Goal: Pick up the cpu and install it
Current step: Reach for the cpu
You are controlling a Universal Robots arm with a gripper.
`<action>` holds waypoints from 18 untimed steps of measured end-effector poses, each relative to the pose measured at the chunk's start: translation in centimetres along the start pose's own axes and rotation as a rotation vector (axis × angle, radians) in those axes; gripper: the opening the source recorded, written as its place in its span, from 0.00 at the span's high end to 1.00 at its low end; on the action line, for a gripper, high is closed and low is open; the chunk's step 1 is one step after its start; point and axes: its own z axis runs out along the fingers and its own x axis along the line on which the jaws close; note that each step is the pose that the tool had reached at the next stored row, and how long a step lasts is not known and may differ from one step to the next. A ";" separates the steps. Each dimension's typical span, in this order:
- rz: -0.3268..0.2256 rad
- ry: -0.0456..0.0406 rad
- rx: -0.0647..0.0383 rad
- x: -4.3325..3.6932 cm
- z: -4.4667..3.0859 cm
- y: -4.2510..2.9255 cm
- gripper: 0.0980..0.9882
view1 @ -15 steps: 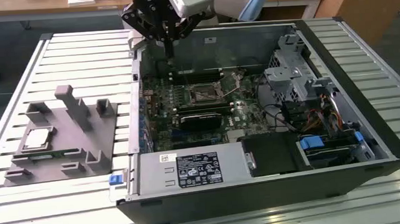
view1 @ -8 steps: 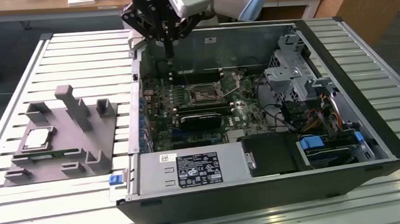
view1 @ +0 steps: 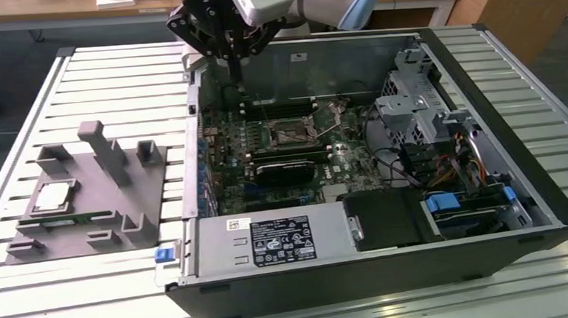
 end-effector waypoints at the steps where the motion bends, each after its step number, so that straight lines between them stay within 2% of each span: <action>1: 0.000 0.0000 0.000 0.09 0.00 -0.01 0.99; 18: 0.000 0.0013 0.000 1.51 0.03 -0.12 0.99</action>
